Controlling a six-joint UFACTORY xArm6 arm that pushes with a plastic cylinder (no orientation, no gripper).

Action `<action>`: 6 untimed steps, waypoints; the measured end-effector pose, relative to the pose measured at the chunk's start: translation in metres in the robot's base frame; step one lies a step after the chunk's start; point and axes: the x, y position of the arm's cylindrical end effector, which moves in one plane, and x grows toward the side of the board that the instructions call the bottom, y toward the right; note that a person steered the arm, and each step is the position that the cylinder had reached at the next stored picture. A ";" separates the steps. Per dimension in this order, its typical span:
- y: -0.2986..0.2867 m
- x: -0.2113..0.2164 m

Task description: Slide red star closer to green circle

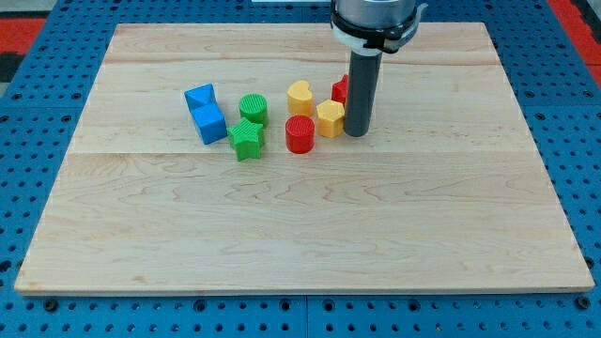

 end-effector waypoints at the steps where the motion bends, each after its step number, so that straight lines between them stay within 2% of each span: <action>1: -0.010 -0.002; 2: -0.015 -0.003; 4: 0.045 0.003; 6: 0.043 -0.031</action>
